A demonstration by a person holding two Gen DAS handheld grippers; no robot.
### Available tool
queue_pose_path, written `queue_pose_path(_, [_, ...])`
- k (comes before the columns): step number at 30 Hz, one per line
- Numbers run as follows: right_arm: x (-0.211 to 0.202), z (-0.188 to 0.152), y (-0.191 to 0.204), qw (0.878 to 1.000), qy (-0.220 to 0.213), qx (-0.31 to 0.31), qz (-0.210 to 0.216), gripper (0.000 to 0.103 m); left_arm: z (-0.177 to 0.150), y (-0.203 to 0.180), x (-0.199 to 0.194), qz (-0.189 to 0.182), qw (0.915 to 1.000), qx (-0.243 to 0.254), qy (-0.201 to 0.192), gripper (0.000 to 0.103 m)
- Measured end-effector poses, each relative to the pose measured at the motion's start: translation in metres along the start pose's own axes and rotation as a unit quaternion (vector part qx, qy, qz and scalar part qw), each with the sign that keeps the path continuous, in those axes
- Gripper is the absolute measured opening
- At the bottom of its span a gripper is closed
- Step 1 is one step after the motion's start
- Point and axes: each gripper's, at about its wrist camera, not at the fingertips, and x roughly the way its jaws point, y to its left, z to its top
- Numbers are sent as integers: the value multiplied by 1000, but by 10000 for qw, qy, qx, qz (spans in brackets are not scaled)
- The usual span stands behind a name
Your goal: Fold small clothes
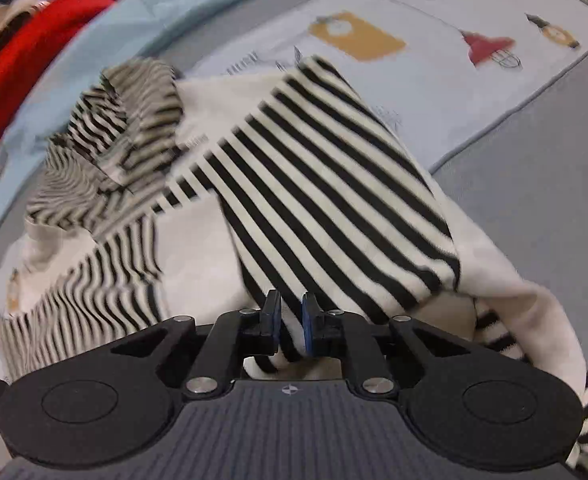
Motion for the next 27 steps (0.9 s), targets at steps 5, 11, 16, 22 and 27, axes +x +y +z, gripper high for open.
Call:
queue_pose_path(5, [-16, 7, 14, 9953, -531, -341, 728, 13, -8, -16, 3, -601, 9965, 462, 362, 22])
queue_pose_path(11, [18, -2, 12, 9986, 362, -257, 276, 13, -18, 6, 33, 282, 9944, 407, 937, 27])
queue_pose_path(16, [8, -1, 5, 9989, 312, -211, 262, 13, -13, -15, 1, -545, 9924, 871, 674, 32])
queue_pose_path(22, [4, -1, -7, 9982, 357, -407, 245, 19, -40, -20, 26, -346, 9741, 1700, 1448, 31])
queue_pose_path(27, [1, 2, -29, 9987, 485, -71, 124, 19, -36, -23, 6, -437, 9793, 1653, 1081, 33])
